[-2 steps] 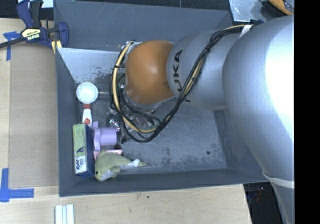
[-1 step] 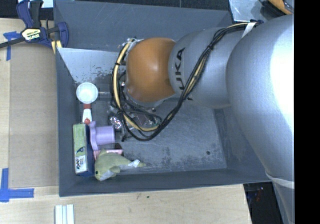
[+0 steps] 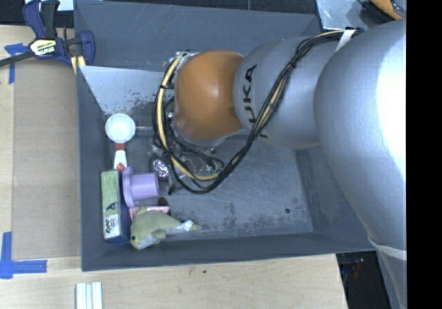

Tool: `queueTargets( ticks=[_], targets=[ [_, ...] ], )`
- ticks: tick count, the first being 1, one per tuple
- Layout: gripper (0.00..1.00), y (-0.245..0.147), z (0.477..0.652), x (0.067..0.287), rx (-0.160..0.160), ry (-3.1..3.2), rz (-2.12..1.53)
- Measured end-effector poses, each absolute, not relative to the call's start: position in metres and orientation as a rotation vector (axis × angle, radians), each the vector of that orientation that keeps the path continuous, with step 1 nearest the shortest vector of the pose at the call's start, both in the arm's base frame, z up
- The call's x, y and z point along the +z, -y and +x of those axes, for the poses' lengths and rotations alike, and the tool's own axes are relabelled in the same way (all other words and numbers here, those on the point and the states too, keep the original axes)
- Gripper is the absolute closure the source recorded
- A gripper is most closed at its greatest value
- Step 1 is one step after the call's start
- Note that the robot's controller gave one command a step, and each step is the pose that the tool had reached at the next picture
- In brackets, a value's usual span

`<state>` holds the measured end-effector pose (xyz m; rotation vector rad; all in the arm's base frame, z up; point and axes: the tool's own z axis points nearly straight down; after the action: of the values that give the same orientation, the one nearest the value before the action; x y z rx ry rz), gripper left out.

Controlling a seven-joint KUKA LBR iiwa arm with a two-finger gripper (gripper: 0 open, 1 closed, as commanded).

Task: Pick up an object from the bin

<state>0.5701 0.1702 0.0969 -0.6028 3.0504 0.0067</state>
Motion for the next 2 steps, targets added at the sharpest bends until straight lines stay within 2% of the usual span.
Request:
queueTargets(
  ticks=[2],
  targets=[
    [1.00,-0.170,0.570,0.113,0.007,-3.049,-0.598]
  ],
)
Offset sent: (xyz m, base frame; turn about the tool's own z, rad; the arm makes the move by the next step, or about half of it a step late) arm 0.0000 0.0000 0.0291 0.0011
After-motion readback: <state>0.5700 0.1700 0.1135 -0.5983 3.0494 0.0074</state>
